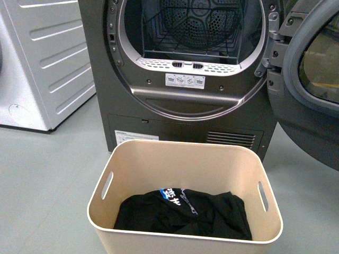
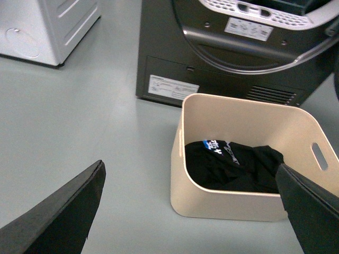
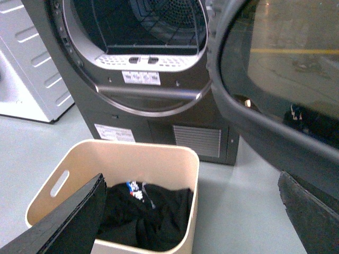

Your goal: Move hamper under clothes hanger

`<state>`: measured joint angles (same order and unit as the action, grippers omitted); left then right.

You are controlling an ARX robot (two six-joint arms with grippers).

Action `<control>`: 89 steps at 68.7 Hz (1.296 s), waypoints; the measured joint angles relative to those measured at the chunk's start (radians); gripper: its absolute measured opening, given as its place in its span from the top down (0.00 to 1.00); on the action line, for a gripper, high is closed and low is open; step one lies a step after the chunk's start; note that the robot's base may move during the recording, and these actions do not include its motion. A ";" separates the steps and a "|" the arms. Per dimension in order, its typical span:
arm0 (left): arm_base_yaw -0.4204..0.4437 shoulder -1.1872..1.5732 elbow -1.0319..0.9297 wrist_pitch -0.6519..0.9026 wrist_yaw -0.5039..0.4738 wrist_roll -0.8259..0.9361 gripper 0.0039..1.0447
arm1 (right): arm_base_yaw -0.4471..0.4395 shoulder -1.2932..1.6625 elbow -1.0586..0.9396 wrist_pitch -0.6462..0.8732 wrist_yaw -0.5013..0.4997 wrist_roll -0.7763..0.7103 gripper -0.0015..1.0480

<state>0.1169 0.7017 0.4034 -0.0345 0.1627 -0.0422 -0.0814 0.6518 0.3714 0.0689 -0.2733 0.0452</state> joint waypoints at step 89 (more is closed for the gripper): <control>-0.261 1.622 0.838 0.193 -0.178 0.013 0.06 | 0.175 1.674 0.912 -0.055 0.286 -0.097 0.08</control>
<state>-0.1436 2.3238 1.2419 0.1585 -0.0154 -0.0296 0.0940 2.3253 1.2835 0.0143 0.0124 -0.0521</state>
